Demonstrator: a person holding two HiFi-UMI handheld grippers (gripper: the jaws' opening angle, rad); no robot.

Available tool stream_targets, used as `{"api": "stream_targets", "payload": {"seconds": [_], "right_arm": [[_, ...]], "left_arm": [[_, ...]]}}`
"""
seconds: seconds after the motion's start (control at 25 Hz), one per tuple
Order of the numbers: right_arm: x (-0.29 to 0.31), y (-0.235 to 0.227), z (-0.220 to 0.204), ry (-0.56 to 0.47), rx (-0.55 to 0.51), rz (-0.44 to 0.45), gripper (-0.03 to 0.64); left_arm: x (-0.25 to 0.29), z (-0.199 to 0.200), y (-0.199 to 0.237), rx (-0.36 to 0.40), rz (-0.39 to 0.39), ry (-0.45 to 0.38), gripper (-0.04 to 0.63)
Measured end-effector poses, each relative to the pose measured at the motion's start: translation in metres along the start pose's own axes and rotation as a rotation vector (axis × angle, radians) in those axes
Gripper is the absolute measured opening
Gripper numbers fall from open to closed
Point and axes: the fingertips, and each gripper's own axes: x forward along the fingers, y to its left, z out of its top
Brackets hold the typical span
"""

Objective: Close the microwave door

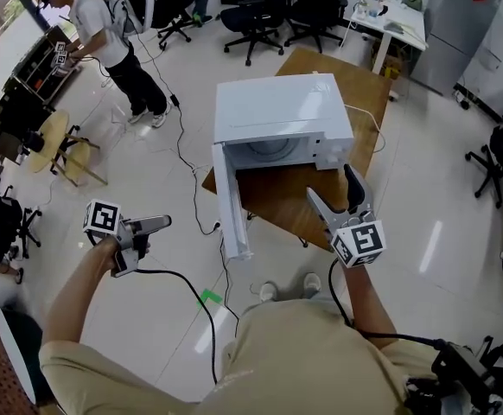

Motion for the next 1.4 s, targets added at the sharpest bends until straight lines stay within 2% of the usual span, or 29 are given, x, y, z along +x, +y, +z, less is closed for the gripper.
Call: {"api": "stream_targets", "payload": {"seconds": [0.16,0.32,0.4,0.48,0.64,0.76,0.84,0.92,1.04,1.2,1.4], "right_arm": [[0.0,-0.007,-0.001,-0.002,-0.002,-0.009,0.403],[0.0,-0.023,-0.002,0.009,0.012,-0.024,0.403],[0.0,-0.022,0.0,0.006,0.016,-0.032,0.403],[-0.002,-0.018,0.001,-0.003,0.012,-0.04,0.402],[0.002,-0.02,0.0,-0.005,0.033,-0.034,0.402],[0.006,-0.027,0.01,-0.009,0.074,-0.03,0.402],[0.007,-0.031,0.017,-0.012,0.074,-0.028,0.402],[0.007,-0.032,0.018,-0.017,0.082,-0.026,0.402],[0.007,-0.033,0.016,-0.014,0.09,-0.022,0.4],[-0.002,-0.036,0.015,-0.011,0.101,-0.031,0.4],[-0.004,-0.042,0.016,-0.013,0.112,-0.051,0.399]], "left_arm": [[0.055,-0.011,0.021,-0.004,-0.076,0.048,0.498],[0.113,0.006,0.037,0.125,-0.167,0.02,0.38],[0.127,0.018,0.051,0.199,-0.181,-0.014,0.313],[0.134,0.023,0.063,0.218,-0.172,-0.028,0.291],[0.155,0.031,0.071,0.208,-0.161,-0.052,0.247],[0.168,0.037,0.07,0.208,-0.103,-0.072,0.245],[0.176,0.037,0.073,0.208,-0.064,-0.073,0.216],[0.182,0.035,0.078,0.204,-0.047,-0.077,0.154],[0.188,0.036,0.08,0.186,-0.07,-0.095,0.133],[0.198,0.033,0.077,0.139,-0.124,-0.149,0.132],[0.216,0.034,0.066,0.097,-0.148,-0.212,0.132]]}}
